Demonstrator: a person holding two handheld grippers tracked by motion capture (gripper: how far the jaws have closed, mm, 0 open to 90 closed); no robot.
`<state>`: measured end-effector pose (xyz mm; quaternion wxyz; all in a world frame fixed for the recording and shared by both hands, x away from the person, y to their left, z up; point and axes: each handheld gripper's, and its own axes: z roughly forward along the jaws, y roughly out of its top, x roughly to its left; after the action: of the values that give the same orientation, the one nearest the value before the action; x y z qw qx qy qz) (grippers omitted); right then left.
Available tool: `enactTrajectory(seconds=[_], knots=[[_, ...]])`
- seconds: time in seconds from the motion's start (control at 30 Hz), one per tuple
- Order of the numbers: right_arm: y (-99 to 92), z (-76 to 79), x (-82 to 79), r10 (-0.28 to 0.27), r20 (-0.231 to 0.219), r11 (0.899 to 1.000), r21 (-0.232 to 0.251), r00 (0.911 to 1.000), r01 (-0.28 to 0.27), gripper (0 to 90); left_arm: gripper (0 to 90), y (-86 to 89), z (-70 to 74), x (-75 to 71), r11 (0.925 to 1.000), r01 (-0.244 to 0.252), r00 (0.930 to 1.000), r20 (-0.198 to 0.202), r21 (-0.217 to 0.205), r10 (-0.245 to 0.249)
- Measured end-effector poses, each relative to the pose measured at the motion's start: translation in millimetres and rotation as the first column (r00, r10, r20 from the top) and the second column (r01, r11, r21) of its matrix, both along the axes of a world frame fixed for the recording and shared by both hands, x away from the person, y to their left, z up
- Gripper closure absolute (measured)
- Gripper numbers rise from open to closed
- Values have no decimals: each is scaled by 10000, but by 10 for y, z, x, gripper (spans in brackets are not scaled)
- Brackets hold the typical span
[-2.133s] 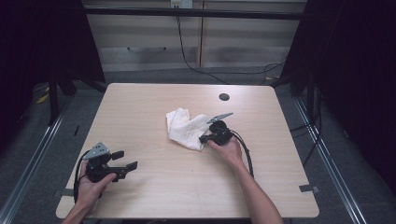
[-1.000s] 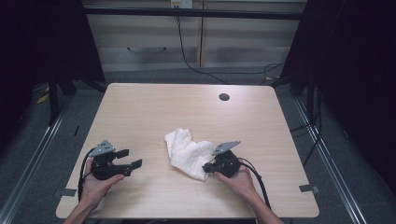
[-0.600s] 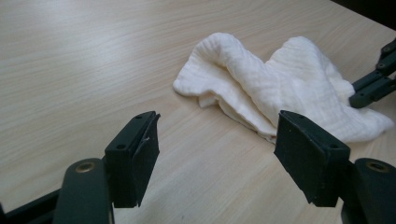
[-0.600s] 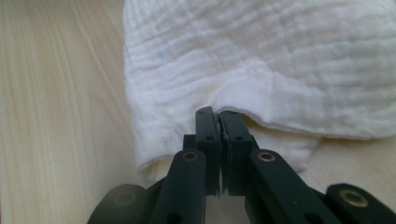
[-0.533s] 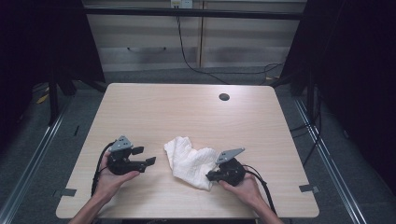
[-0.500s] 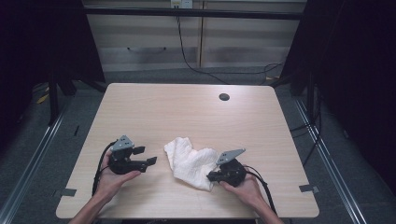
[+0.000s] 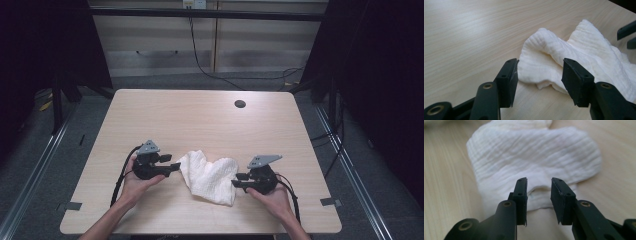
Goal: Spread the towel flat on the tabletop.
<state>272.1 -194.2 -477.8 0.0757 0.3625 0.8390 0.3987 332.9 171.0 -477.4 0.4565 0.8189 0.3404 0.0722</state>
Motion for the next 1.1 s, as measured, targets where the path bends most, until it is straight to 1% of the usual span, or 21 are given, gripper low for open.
enactTrajectory(seconds=[0.07,0.1,0.13,0.2,0.27,0.3,0.33,0.37,0.43,0.47,0.53,0.57,0.6,0.67,0.73,0.8,0.9,0.97,1.0,1.03,1.1], knots=[[-20,19,34,-73,78,10000,16,9999,73,667,515,-38,-23,17,10000,82,10000,-3,-41,-82],[-46,34,81,-205,128,9997,113,9997,203,670,546,-70,-51,20,9997,203,9998,-56,115,-202],[-86,39,208,-408,162,9992,56,9990,407,680,660,-93,-75,14,9988,403,9992,-3,291,-404],[-97,29,253,-498,130,9987,87,9987,497,682,667,-119,-108,-4,9972,540,9985,0,525,-541],[-114,-28,423,-619,44,9979,169,9981,618,667,719,-133,-141,-10,9955,681,9977,-36,664,-680],[-114,-28,423,-619,44,9979,169,9981,618,667,719,-135,-152,-5,9951,700,9975,-27,695,-699],[-108,-65,492,-576,0,9979,302,9983,576,630,718,-137,-168,6,9956,684,9976,-95,637,-680],[-108,-65,492,-576,0,9979,302,9983,576,630,718,-139,-180,14,9955,671,9977,-152,673,-662],[-91,-118,551,-539,-118,9979,362,9985,543,584,718,-147,-214,27,9951,664,9976,-269,727,-646],[-78,-142,567,-559,-164,9977,368,9983,565,584,718,-150,-228,27,9946,644,9977,-285,818,-622],[-47,-189,592,-512,-171,9987,12,9985,512,588,718,-154,-256,28,9929,690,9973,-319,966,-662],[-40,-214,596,-478,-234,9988,85,9986,480,595,718,-153,-268,30,9928,680,9973,-342,981,-649],[-33,-244,603,-483,-228,9988,-5,9986,483,613,718,-154,-277,29,9923,686,9971,-407,1034,-647],[-28,-245,600,-502,-251,9987,-66,9984,501,620,718,-149,-275,28,9926,676,9972,-398,1007,-639],[-16,-255,594,-402,-195,9991,-158,9990,398,660,715,-129,-257,35,9941,641,9974,-376,873,-610],[-7,-266,586,-411,-141,9990,-173,9991,408,705,705,-102,-241,42,9953,547,9980,-370,805,-518],[-10,-272,577,-395,-93,9989,-241,9992,393,838,673,-21,-199,66,9974,362,9988,-347,623,-341],[-7,-278,576,-377,-101,9991,-186,9992,375,861,637,49,-170,97,9991,70,9995,-312,429,-56],[0,-277,574,-390,-95,9990,-213,9992,388,864,623,104,-160,125,9993,-285,9990,-345,260,293],[14,-283,572,-330,-153,9994,-89,9993,329,866,618,147,-160,155,9987,-470,9982,-368,206,477],[39,-286,576,-248,-88,9997,-80,9997,247,871,618,195,-178,215,9940,-1081,9933,-388,137,1085]])
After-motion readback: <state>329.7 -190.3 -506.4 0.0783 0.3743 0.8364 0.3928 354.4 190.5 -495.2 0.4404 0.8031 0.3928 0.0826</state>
